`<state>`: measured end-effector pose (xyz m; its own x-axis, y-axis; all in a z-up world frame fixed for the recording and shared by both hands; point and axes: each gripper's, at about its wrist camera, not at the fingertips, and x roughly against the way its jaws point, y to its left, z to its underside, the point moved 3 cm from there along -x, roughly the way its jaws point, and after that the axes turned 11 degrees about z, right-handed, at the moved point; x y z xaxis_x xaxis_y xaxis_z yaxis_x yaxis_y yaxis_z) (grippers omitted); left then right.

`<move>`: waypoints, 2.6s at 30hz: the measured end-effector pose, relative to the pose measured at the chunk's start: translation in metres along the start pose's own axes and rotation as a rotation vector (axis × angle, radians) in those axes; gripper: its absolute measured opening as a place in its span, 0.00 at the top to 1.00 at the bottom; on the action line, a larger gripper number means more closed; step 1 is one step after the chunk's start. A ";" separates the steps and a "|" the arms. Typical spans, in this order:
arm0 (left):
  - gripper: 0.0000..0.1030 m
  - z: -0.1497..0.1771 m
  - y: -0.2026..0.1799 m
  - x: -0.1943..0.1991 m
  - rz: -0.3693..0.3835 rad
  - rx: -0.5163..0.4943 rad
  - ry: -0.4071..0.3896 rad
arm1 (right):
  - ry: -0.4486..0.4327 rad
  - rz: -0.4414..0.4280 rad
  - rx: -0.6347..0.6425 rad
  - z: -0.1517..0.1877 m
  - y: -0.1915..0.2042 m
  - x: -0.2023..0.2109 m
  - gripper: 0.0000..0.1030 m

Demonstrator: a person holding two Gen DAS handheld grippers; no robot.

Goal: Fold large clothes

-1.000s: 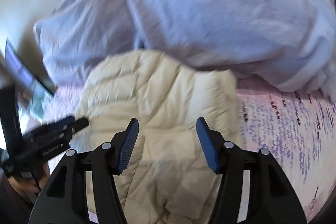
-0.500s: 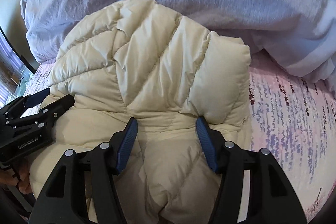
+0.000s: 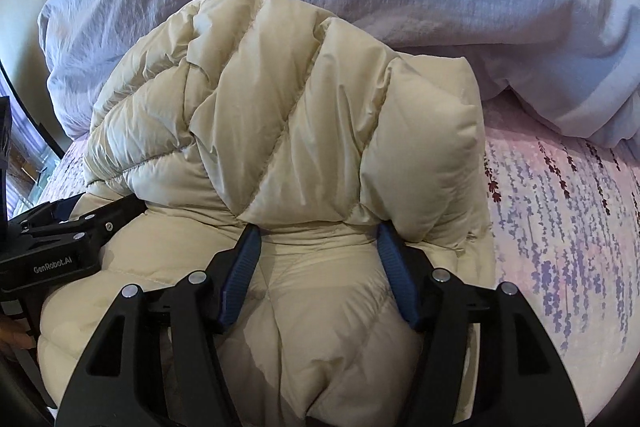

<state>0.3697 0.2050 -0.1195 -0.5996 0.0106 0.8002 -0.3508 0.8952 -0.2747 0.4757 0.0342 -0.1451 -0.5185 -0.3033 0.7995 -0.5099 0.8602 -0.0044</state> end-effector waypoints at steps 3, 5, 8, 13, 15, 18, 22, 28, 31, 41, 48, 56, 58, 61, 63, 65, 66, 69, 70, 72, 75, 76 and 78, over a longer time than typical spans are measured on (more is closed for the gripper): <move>0.05 0.001 -0.001 -0.004 -0.010 -0.003 0.005 | -0.003 0.001 0.012 0.000 0.002 -0.001 0.39; 0.05 0.000 -0.003 -0.003 -0.018 -0.004 0.014 | 0.014 0.002 0.031 -0.002 0.003 -0.001 0.38; 0.06 -0.002 -0.007 0.011 -0.038 -0.005 0.020 | 0.066 0.014 0.049 -0.009 0.004 0.008 0.34; 0.06 0.010 -0.020 0.061 -0.029 -0.027 -0.026 | 0.041 0.045 0.007 -0.010 -0.006 0.058 0.13; 0.06 0.019 -0.025 0.080 -0.019 -0.035 -0.043 | 0.007 0.049 0.004 -0.003 -0.011 0.083 0.08; 0.06 0.034 -0.031 0.103 -0.007 -0.033 -0.052 | 0.002 0.061 0.004 0.013 -0.017 0.111 0.03; 0.03 0.065 -0.034 0.124 0.000 -0.001 -0.034 | 0.046 0.051 0.005 0.043 -0.023 0.133 0.01; 0.03 0.113 -0.034 0.149 -0.016 0.033 -0.006 | 0.116 0.065 0.053 0.086 -0.017 0.147 0.01; 0.03 0.132 -0.035 0.158 -0.023 0.047 0.003 | 0.141 0.061 0.077 0.103 -0.011 0.152 0.01; 0.03 0.161 -0.049 0.181 -0.006 0.032 0.008 | 0.170 0.026 0.102 0.130 0.004 0.175 0.01; 0.03 0.175 -0.060 0.196 0.025 0.011 0.010 | 0.178 0.026 0.084 0.142 0.002 0.188 0.01; 0.03 0.180 -0.069 0.203 0.046 -0.004 0.015 | 0.167 0.027 0.062 0.143 -0.003 0.196 0.01; 0.03 0.180 -0.070 0.204 0.050 -0.003 0.015 | 0.163 0.027 0.062 0.143 -0.003 0.198 0.01; 0.03 0.181 -0.071 0.206 0.056 -0.003 0.015 | 0.158 0.026 0.063 0.143 -0.001 0.202 0.01; 0.03 0.181 -0.072 0.207 0.060 -0.002 0.014 | 0.154 0.025 0.065 0.143 -0.001 0.203 0.01; 0.03 0.181 -0.073 0.208 0.065 -0.003 0.015 | 0.154 0.024 0.065 0.143 -0.001 0.205 0.01; 0.03 0.182 -0.073 0.208 0.067 -0.003 0.016 | 0.154 0.025 0.063 0.144 0.000 0.205 0.01; 0.03 0.183 -0.074 0.209 0.074 0.000 0.017 | 0.162 0.022 0.053 0.145 -0.002 0.206 0.01; 0.03 0.183 -0.074 0.209 0.075 0.001 0.017 | 0.164 0.021 0.051 0.146 -0.002 0.207 0.01; 0.03 0.183 -0.075 0.209 0.078 0.001 0.018 | 0.166 0.022 0.047 0.146 -0.003 0.208 0.01; 0.03 0.184 -0.075 0.211 0.085 0.004 0.020 | 0.165 0.024 0.042 0.147 -0.004 0.210 0.01; 0.03 0.184 -0.075 0.211 0.089 0.007 0.021 | 0.165 0.024 0.040 0.147 -0.004 0.211 0.01; 0.03 0.185 -0.076 0.212 0.095 0.010 0.024 | 0.165 0.023 0.036 0.146 -0.005 0.212 0.01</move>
<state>0.1366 0.0573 -0.0278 -0.6132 0.1055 0.7828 -0.3007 0.8853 -0.3548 0.2680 -0.0946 -0.0636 -0.4119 -0.2098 0.8867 -0.5252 0.8499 -0.0429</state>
